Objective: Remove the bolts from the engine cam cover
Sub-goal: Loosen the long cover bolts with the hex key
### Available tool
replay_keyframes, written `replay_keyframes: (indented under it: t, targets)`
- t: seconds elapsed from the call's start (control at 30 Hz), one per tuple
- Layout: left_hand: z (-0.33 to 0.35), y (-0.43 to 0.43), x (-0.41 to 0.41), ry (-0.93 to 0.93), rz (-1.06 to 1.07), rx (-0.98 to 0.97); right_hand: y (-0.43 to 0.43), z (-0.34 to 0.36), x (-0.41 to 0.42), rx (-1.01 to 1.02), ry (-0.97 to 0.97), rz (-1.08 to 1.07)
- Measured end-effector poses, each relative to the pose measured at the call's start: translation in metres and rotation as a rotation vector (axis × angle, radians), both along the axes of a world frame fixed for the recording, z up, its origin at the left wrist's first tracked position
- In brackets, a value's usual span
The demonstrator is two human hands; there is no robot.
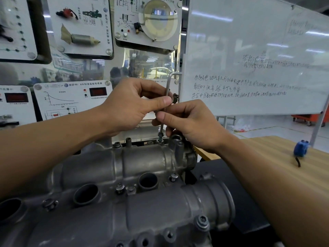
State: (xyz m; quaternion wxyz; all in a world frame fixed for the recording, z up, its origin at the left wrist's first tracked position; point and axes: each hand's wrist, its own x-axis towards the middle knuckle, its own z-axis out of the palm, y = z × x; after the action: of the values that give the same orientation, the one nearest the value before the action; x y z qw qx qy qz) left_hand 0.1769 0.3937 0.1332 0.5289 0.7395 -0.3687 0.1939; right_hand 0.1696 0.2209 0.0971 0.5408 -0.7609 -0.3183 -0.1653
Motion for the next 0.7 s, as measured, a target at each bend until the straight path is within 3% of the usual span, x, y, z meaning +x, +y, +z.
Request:
replay_keyframes:
  t: [0.23, 0.7]
  targets:
    - [-0.001, -0.003, 0.003, -0.027, 0.036, -0.052, 0.010, -0.007, 0.006, 0.168, -0.025, -0.067]
    - [0.002, 0.000, -0.002, -0.001, -0.016, 0.023, 0.002, -0.001, 0.002, 0.005, 0.026, 0.049]
